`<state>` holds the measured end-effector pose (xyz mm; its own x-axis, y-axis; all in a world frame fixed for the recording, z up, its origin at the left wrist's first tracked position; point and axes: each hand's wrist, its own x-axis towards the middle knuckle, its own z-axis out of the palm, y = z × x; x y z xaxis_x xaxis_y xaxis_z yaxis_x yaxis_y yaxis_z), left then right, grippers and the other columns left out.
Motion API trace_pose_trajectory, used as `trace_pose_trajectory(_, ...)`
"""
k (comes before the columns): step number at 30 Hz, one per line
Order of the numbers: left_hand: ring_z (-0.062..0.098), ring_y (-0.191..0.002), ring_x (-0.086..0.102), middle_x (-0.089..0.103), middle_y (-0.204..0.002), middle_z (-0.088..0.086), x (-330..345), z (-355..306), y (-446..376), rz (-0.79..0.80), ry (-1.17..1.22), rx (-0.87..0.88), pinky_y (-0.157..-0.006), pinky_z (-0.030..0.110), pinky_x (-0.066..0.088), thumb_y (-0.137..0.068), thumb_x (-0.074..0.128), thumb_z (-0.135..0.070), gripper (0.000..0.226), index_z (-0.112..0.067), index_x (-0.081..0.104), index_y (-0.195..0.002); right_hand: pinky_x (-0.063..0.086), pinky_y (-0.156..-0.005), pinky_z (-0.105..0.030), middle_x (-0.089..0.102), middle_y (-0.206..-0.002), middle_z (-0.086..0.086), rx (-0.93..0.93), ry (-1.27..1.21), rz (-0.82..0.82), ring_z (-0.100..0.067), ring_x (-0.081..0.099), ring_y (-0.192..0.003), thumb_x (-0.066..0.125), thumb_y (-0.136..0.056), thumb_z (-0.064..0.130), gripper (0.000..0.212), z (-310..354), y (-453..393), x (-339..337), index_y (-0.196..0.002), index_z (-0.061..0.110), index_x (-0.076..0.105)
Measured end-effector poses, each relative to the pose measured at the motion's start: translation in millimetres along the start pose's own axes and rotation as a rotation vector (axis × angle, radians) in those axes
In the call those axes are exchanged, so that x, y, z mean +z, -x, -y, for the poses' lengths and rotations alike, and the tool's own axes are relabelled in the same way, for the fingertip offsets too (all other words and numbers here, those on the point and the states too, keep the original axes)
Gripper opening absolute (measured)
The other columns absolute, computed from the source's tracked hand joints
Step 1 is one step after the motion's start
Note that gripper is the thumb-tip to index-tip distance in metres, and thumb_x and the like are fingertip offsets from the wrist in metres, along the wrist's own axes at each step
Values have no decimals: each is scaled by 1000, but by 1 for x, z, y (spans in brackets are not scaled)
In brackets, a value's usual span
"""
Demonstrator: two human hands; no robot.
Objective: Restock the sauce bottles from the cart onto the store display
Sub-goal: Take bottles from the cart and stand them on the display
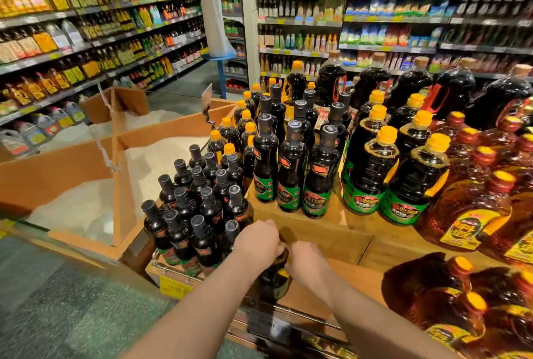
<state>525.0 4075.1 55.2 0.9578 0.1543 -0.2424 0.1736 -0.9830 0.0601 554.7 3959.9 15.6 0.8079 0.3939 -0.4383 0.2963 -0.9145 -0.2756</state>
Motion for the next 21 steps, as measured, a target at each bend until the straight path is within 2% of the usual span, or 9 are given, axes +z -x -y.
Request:
trace_pose_trajectory(4,34,-104,60,59,-117,17,-2,-8,2,12,-29,-53,-82,40,50,-99,47,-41,47,-2,45,-125,54,-75,-34,60,-91,-6,-49,13,17,-26,64,-90,56,-94,22,15,-7,-2,-2,-100,10,63)
trace_pose_trajectory(10,35,-97,63,63,-109,15,-6,-21,11,40,45,-189,-71,39,49,-95,55,-26,30,-3,50,-115,54,-85,-34,65,-109,-8,-202,70,-74,-27,64,-100,57,-94,21,21,-16,-2,-2,-113,12,60)
trace_pose_trajectory(13,35,-95,63,62,-107,14,-9,-26,16,44,50,-235,-69,40,48,-94,55,-24,27,-4,50,-112,53,-88,-37,64,-111,-13,-243,6,-43,-32,62,-103,56,-92,21,25,-21,-2,1,-114,10,58)
trace_pose_trajectory(16,35,-95,63,62,-106,14,-9,-31,18,42,48,-270,-68,38,46,-95,55,-23,27,-3,49,-113,52,-79,-34,64,-105,-14,-248,-131,-8,-32,62,-97,54,-88,21,23,-24,-2,4,-106,8,62)
trace_pose_trajectory(19,36,-98,62,61,-110,16,-6,-35,15,25,52,-334,-73,41,48,-96,53,-17,24,-3,49,-115,46,-72,-28,63,-105,-10,-237,-174,-10,-28,62,-97,50,-90,20,25,-27,0,5,-109,10,62)
trace_pose_trajectory(21,37,-100,62,60,-111,17,-3,-37,12,13,48,-374,-74,42,49,-96,51,-12,22,-3,48,-116,46,-71,-29,64,-106,-11,-259,-152,1,-29,62,-97,50,-90,18,24,-29,1,6,-109,10,63)
